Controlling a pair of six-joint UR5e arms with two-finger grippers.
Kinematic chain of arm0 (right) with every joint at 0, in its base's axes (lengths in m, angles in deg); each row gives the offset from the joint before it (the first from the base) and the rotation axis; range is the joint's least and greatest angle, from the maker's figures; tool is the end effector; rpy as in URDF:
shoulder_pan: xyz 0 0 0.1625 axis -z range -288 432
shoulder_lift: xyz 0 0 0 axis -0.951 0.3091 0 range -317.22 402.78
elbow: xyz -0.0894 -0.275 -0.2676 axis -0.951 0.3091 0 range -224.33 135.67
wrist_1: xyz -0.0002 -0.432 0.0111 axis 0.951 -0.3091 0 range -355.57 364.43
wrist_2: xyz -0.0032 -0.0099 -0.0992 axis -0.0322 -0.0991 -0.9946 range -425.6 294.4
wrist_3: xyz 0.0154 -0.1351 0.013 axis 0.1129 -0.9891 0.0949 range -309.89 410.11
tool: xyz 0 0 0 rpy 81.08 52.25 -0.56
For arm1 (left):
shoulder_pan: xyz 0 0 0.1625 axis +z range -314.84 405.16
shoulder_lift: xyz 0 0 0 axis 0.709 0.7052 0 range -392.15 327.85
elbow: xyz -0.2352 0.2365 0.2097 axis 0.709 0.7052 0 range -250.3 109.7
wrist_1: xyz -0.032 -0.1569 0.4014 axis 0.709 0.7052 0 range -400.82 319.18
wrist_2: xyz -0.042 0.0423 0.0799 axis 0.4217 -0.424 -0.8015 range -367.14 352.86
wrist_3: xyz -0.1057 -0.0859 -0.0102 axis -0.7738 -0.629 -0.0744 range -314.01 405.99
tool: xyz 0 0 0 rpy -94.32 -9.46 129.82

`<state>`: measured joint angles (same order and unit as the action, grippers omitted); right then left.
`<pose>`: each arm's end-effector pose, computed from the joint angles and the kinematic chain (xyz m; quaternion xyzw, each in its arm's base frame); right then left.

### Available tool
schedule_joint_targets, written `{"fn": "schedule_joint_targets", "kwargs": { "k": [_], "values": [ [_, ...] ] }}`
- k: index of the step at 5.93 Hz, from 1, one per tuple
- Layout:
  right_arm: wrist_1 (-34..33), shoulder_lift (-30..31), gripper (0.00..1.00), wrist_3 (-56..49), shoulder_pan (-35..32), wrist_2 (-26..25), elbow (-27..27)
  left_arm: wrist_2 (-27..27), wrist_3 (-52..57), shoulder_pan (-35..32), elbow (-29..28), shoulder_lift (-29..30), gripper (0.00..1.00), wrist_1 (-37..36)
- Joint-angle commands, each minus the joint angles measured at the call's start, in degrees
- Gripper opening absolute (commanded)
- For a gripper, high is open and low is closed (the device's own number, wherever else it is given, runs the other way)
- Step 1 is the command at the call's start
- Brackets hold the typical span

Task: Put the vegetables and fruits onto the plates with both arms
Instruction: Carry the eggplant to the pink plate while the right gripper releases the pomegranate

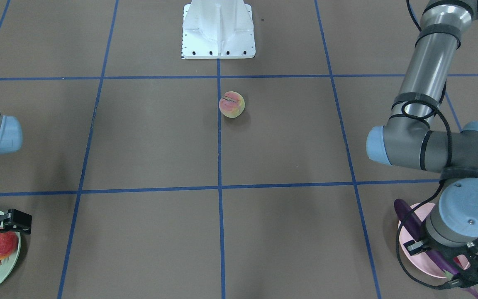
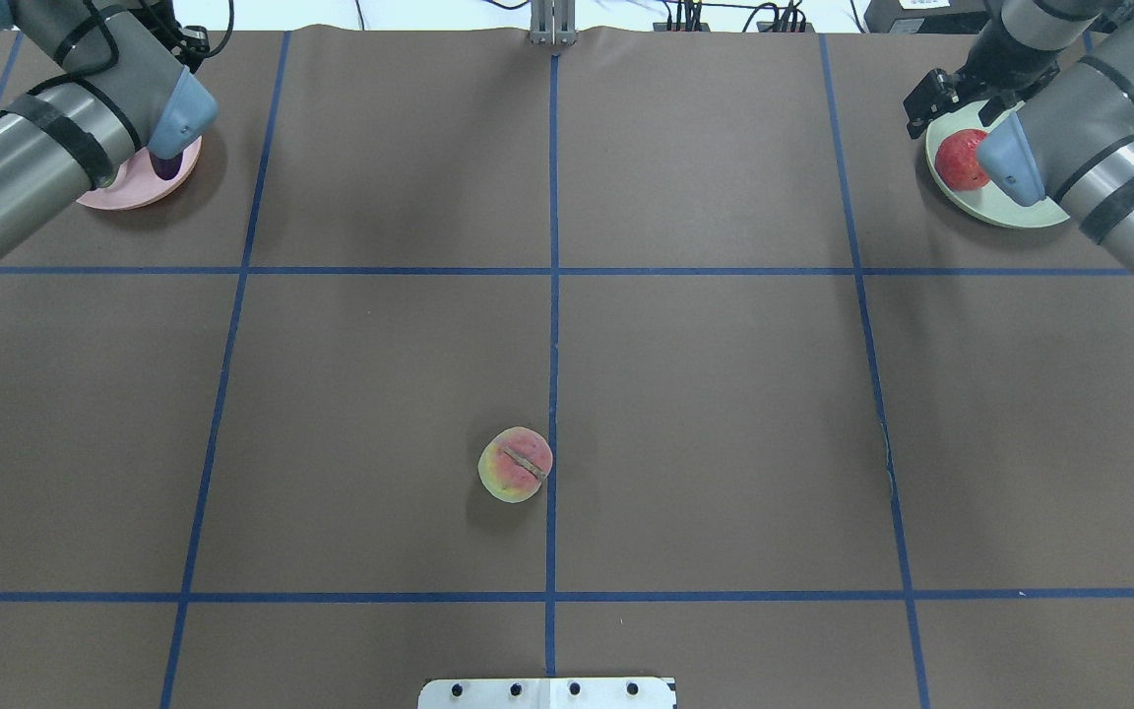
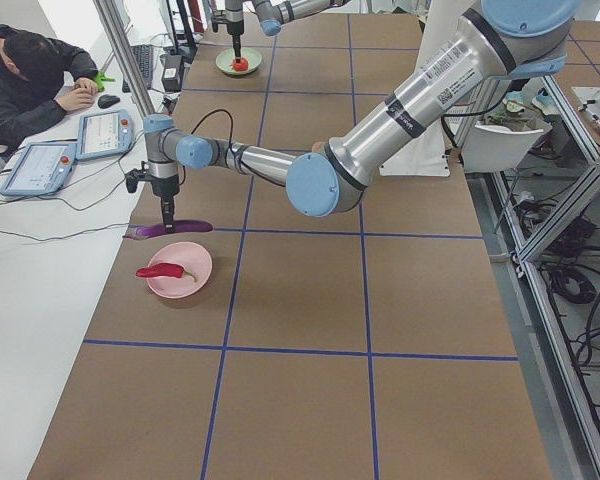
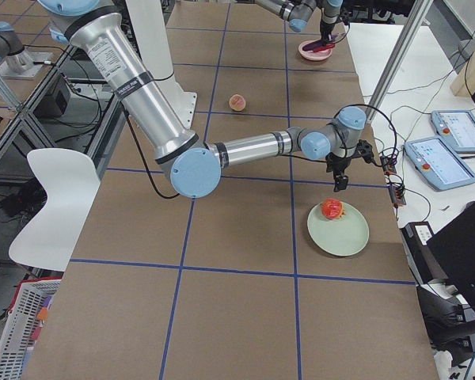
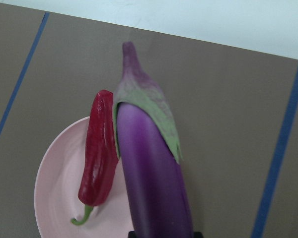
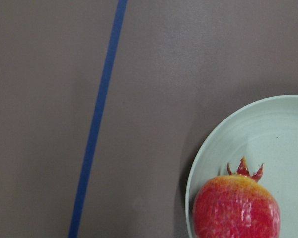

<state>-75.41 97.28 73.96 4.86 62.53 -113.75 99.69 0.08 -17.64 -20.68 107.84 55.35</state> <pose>-0.2509 -0.7210 0.4324 0.0619 -0.3741 -0.0630 0.9232 0.3001 -0.7886 0.4458 0.0227 0.1974 -0.1395 0.9701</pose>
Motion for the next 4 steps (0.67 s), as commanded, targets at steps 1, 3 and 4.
{"fn": "schedule_joint_targets", "kwargs": {
  "k": [1, 3, 4],
  "values": [
    [-8.04, -1.85, 1.00, 5.11, -0.89, 4.21, -6.49, -2.77, 4.87, 0.21, -2.59, -0.95, 0.00, 1.47],
    [-8.23, -1.50, 1.00, 13.99, 1.11, 5.11, -12.03, -2.77, 4.52, 1.00, -4.97, -1.56, 0.18, 7.01],
    [-8.23, -1.15, 1.00, 19.34, 3.83, 5.02, -15.28, -2.69, 4.78, 1.09, -4.89, -1.56, 0.72, 7.19]
  ]
}}
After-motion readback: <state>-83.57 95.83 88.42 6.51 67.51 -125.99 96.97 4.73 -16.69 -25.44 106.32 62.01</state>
